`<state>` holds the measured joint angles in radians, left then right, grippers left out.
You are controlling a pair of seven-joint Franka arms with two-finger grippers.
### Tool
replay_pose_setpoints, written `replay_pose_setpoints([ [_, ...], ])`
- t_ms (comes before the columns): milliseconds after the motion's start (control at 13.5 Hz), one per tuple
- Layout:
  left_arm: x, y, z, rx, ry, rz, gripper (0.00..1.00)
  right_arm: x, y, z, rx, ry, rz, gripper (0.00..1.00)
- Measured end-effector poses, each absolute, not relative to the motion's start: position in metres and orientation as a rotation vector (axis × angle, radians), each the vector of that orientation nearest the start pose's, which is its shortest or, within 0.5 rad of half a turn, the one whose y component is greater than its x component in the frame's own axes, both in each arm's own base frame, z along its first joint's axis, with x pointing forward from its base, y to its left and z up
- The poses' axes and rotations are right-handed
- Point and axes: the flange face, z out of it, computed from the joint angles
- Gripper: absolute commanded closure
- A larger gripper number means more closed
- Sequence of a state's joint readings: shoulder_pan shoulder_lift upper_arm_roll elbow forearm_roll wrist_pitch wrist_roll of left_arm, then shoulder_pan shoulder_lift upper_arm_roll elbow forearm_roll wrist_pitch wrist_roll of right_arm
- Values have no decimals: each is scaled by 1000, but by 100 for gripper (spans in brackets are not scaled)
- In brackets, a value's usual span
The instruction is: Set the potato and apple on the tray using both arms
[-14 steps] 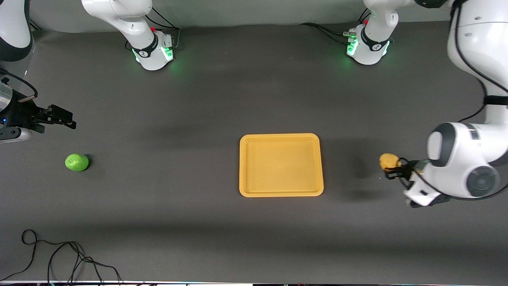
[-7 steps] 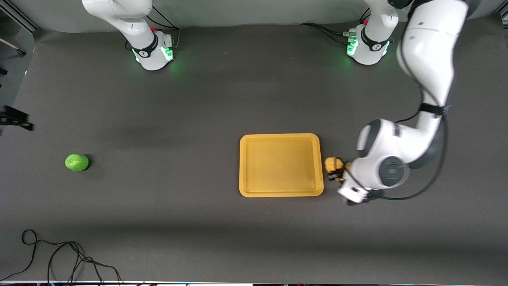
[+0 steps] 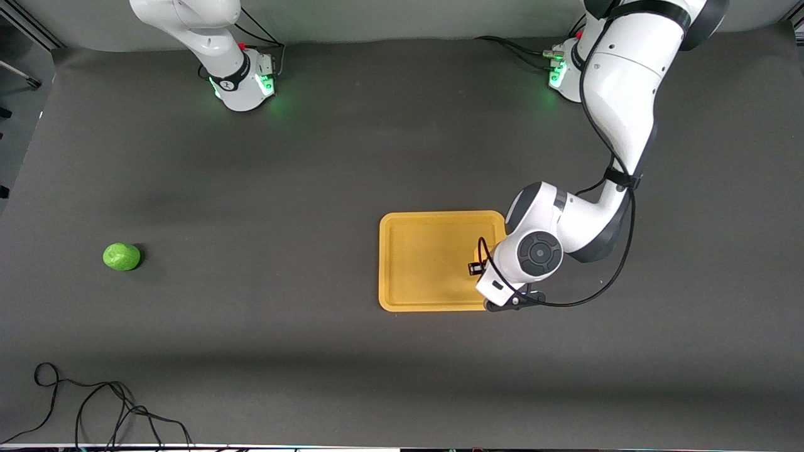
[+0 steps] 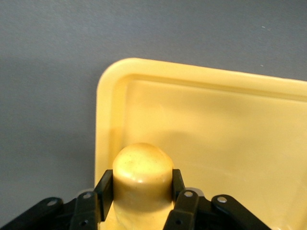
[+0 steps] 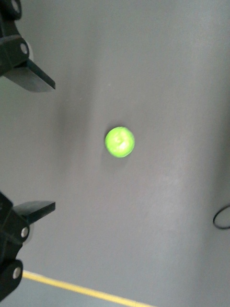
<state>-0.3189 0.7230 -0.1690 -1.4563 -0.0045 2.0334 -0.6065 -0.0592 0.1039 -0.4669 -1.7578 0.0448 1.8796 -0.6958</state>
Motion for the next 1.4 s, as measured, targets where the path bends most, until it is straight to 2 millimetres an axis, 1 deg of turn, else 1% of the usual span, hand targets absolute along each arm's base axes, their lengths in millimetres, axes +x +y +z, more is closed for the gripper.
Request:
replay_pose_setpoints([
  [148, 634, -307, 241, -3122, -233, 278, 70, 531, -286, 470, -3133, -262, -47, 0],
  [295, 632, -306, 231, -3112, -228, 293, 69, 540, -287, 430, -3118, -254, -42, 0],
  [517, 629, -312, 229, -3112, -215, 298, 67, 548, -288, 377, -3104, -246, -62, 0],
  [591, 627, -315, 228, -3110, -208, 301, 64, 548, -289, 358, -3099, -241, -73, 0],
  [812, 624, -318, 222, -3103, -199, 314, 33, 543, -287, 304, -3077, -228, -96, 0],
  [960, 624, -318, 220, -3101, -201, 318, 19, 541, -285, 277, -3058, -210, -93, 0],
  [1108, 624, -318, 220, -3101, -201, 317, 11, 542, -282, 255, -3051, -195, -85, 0],
  [1182, 624, -318, 220, -3101, -202, 315, 9, 543, -282, 246, -3059, -191, -81, 0],
  [1330, 625, -316, 224, -3093, -207, 325, 9, 542, -283, 228, -3075, -188, -57, 0],
  [1403, 627, -314, 233, -3089, -216, 324, 5, 541, -283, 219, -3078, -188, -38, 0],
])
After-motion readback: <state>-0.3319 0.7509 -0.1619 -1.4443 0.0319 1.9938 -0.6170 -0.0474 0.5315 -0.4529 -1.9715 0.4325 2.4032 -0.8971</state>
